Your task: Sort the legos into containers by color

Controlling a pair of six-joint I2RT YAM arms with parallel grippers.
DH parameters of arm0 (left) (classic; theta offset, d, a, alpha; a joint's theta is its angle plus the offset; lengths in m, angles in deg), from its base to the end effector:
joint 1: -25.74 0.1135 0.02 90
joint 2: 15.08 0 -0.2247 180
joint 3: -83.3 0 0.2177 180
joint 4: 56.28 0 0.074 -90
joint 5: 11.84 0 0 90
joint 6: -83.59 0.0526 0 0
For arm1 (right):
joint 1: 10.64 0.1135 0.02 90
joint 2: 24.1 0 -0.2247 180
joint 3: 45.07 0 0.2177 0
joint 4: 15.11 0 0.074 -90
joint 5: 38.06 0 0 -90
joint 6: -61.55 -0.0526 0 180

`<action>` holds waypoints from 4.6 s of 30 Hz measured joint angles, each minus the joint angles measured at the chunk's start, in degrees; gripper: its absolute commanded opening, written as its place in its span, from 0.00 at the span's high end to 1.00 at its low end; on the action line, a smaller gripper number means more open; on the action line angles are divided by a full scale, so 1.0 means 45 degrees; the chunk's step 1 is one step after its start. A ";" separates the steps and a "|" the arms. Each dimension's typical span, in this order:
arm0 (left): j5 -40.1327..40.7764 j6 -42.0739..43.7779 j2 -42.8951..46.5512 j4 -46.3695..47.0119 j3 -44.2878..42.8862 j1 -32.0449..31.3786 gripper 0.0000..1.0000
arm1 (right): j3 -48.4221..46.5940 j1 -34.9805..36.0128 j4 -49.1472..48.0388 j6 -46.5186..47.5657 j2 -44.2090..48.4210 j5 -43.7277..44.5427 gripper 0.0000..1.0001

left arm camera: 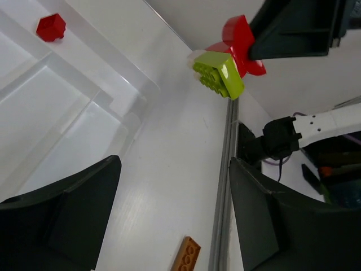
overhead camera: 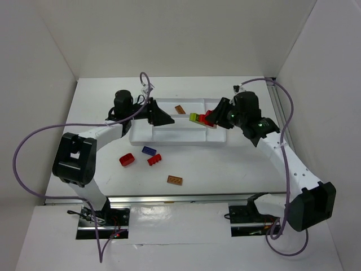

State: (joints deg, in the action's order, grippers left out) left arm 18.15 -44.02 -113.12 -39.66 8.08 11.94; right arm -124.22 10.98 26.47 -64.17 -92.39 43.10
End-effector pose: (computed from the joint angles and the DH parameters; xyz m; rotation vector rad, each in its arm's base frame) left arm 0.3308 -0.1282 0.2407 0.4997 1.8038 -1.5115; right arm 0.2378 0.1029 0.2989 0.1733 2.1870 0.7469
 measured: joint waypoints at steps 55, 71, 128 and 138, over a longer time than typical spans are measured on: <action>0.3264 0.6649 0.2832 -0.0146 0.1141 -0.4085 1.00 | 0.3774 -0.2030 -0.8184 -0.4435 -0.1161 -1.0540 0.70; 0.3575 0.6635 0.2832 -0.1219 0.1069 -0.3696 1.00 | 0.2438 -0.3939 -0.5105 -0.1423 -0.1525 -0.7475 0.71; -0.2331 -0.0034 0.0005 -0.1705 -0.3206 -0.0753 1.00 | 0.1151 0.0889 -0.6300 0.3619 -0.2419 -0.6975 0.16; -0.2365 -0.0039 0.0005 -0.1574 -0.3206 -0.0772 1.00 | 0.1107 0.1379 -0.7558 0.3439 -0.3249 -0.7427 0.51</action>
State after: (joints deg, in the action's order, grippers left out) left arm 7.51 -44.19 -113.09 -46.74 -6.35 8.46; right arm -119.24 17.19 -7.54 -48.70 -107.01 9.68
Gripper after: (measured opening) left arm 0.466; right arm 0.605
